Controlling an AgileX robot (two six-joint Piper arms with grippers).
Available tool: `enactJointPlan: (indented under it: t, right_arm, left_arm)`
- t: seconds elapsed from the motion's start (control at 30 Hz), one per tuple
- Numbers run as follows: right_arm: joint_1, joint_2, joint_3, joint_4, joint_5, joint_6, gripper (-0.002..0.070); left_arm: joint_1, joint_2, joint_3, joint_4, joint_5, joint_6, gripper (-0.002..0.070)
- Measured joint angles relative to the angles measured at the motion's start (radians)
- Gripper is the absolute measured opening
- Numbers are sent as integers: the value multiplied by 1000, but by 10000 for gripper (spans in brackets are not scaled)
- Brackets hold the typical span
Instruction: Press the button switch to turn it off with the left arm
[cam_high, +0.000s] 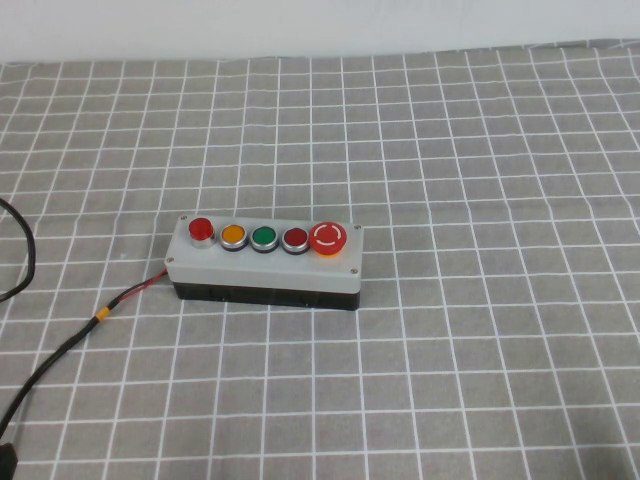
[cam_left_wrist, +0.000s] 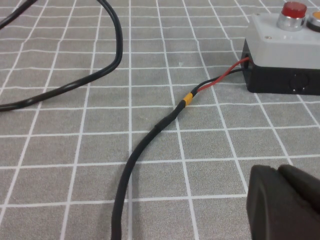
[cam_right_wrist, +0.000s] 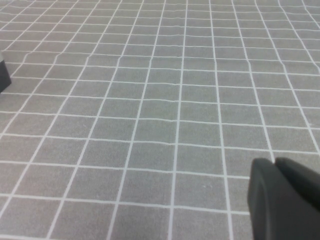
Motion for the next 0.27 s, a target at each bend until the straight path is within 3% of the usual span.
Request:
enactJointPlan:
  t: [0.27]
  right_arm:
    - [0,0,0,0,0,0,-17]
  left_arm:
    - [0,0,0,8,0,0,-3]
